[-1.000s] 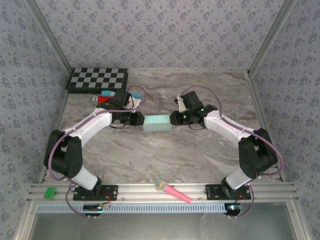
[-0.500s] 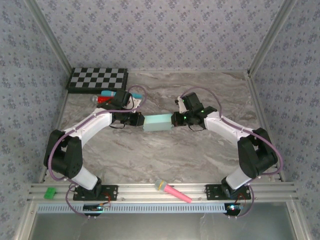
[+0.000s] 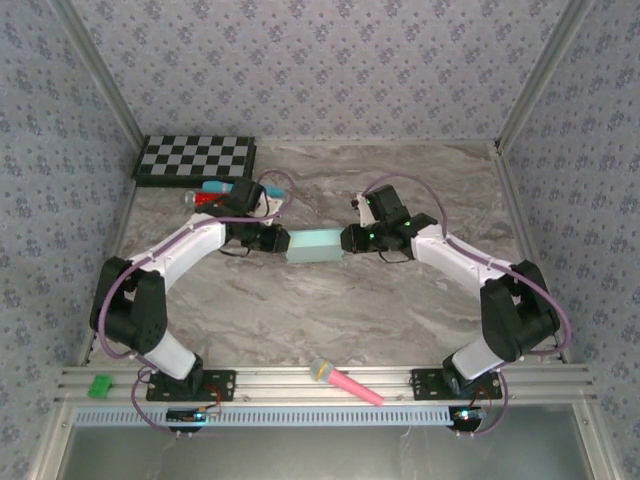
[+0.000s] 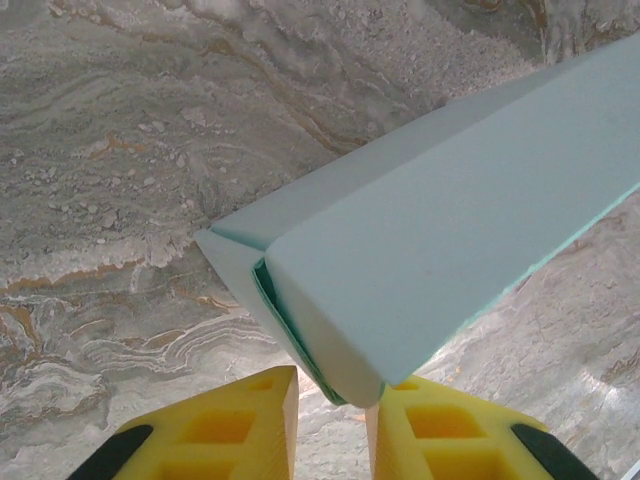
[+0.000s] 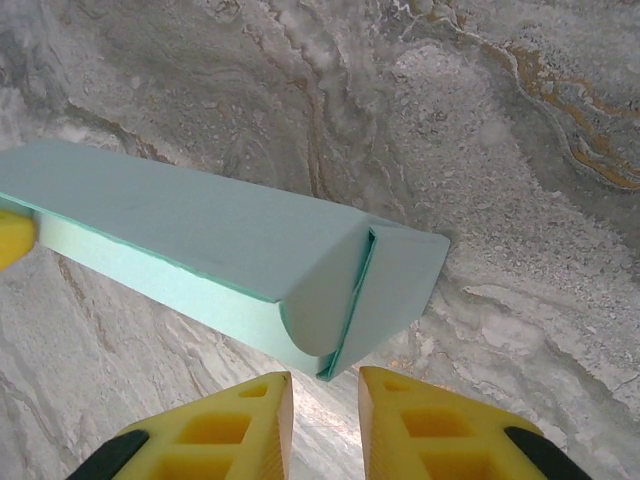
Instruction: Fold the paper box
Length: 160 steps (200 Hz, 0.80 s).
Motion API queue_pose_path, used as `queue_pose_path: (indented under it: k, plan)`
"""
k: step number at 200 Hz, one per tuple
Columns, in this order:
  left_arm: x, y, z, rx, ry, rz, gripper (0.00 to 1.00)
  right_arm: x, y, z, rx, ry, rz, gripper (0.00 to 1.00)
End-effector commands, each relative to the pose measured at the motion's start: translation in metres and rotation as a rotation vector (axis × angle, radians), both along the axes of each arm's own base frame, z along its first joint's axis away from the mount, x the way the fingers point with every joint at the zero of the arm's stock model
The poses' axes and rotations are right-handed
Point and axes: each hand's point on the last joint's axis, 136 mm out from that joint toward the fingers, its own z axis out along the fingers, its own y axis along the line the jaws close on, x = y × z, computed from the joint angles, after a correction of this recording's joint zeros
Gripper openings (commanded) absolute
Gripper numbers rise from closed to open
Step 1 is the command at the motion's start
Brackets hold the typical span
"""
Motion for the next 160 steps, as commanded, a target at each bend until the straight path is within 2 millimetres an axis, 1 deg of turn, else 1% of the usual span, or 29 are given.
queue_pose_path:
  k: [1,56,70,92,110,136,160]
  plan:
    - [0.005,-0.005,0.012,-0.003,-0.022,-0.016,0.27,0.002,-0.003,0.016,0.003,-0.022,0.0,0.26]
    - [0.006,-0.002,0.022,0.0,-0.055,-0.012,0.35,0.006,-0.003,0.021,0.005,-0.037,-0.001,0.28]
    - [0.005,-0.001,0.025,0.003,-0.068,-0.011,0.4,0.006,-0.002,0.023,0.01,-0.041,0.003,0.29]
    - [0.004,0.002,0.028,0.01,-0.086,-0.007,0.44,0.008,-0.001,0.026,0.013,-0.047,0.005,0.3]
    - [0.005,0.004,0.034,0.005,-0.111,0.001,0.47,0.009,-0.002,0.028,0.013,-0.054,0.006,0.31]
    - [0.007,0.003,0.049,-0.031,-0.152,0.01,0.52,0.014,-0.002,0.037,0.026,-0.07,0.008,0.32]
    - [0.012,0.001,0.057,-0.058,-0.174,0.036,0.53,0.019,-0.003,0.044,0.035,-0.083,0.002,0.34]
